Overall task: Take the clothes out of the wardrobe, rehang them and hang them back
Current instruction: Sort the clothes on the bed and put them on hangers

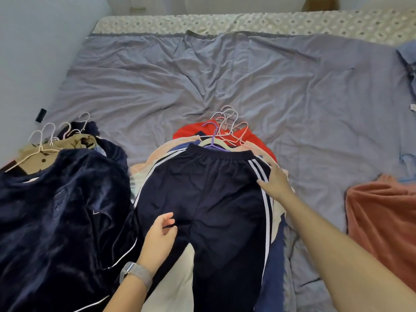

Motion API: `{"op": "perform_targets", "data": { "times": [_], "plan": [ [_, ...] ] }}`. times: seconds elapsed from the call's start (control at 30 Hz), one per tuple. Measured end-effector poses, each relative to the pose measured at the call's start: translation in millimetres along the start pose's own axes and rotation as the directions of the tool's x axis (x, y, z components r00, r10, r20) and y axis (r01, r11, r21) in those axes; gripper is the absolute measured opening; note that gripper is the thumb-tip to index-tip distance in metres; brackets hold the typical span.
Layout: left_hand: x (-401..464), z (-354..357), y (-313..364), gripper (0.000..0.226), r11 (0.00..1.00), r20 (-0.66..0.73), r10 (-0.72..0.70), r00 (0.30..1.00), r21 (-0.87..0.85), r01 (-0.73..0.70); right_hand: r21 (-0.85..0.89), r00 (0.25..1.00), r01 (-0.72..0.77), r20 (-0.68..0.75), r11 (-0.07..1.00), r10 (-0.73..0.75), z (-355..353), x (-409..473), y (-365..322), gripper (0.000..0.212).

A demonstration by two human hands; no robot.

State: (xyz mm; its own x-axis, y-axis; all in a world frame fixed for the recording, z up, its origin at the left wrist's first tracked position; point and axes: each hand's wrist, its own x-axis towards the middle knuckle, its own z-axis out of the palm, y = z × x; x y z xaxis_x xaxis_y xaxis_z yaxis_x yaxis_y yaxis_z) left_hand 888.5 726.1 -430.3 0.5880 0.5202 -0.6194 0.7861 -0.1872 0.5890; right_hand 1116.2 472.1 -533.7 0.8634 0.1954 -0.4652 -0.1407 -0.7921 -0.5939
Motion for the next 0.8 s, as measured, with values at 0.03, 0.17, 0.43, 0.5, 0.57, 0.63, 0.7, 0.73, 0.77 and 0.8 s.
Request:
{"op": "perform_targets", "data": {
  "times": [0.03, 0.17, 0.43, 0.5, 0.57, 0.63, 0.7, 0.73, 0.77, 0.8],
  "plan": [
    [0, 0, -4, 0.034, 1.0, -0.007, -0.014, 1.0, -0.004, 0.014, 0.005, 1.0, -0.009, 0.01, 1.0, 0.009, -1, 11, -5, 0.071],
    [3, 1, -17, 0.034, 0.998, -0.017, -0.063, 0.998, -0.016, 0.063, -0.021, 0.994, -0.072, 0.078, 0.997, 0.074, 14, 52, -6, 0.067],
    [0, 26, -15, 0.032, 0.996, -0.039, -0.054, 0.998, -0.075, 0.051, 0.037, 0.989, -0.05, -0.14, 0.998, 0.054, 33, 14, -26, 0.038],
    [-10, 29, -5, 0.032, 0.998, -0.092, 0.033, 0.995, -0.051, -0.038, 0.08, 0.99, 0.017, -0.138, 0.997, -0.006, 29, -22, -35, 0.037],
    [-17, 25, 10, 0.04, 0.974, -0.238, 0.227, 0.944, 0.074, -0.215, 0.219, 0.996, 0.026, -0.086, 0.975, -0.007, 15, -66, -39, 0.039],
    [-20, 10, 30, 0.056, 0.889, -0.349, 0.443, 0.826, 0.295, -0.351, 0.27, 0.999, 0.009, -0.037, 0.963, 0.002, -5, -109, -32, 0.051],
    [-21, -12, 49, 0.065, 0.786, -0.36, 0.576, 0.734, 0.492, -0.375, 0.298, 1.0, -0.022, 0.008, 0.954, 0.02, -30, -151, -20, 0.06],
    [-22, -23, 57, 0.063, 0.74, -0.304, 0.602, 0.739, 0.561, -0.372, 0.324, 1.0, -0.012, 0.021, 0.946, 0.006, -41, -173, -15, 0.062],
    [-24, -31, 63, 0.053, 0.7, -0.21, 0.598, 0.774, 0.606, -0.377, 0.354, 0.999, -0.008, 0.039, 0.935, -0.006, -50, -194, -10, 0.062],
    [-26, -37, 69, 0.035, 0.676, -0.084, 0.551, 0.83, 0.628, -0.385, 0.382, 0.999, 0.003, 0.049, 0.924, -0.024, -58, -212, -7, 0.062]
  ]
}}
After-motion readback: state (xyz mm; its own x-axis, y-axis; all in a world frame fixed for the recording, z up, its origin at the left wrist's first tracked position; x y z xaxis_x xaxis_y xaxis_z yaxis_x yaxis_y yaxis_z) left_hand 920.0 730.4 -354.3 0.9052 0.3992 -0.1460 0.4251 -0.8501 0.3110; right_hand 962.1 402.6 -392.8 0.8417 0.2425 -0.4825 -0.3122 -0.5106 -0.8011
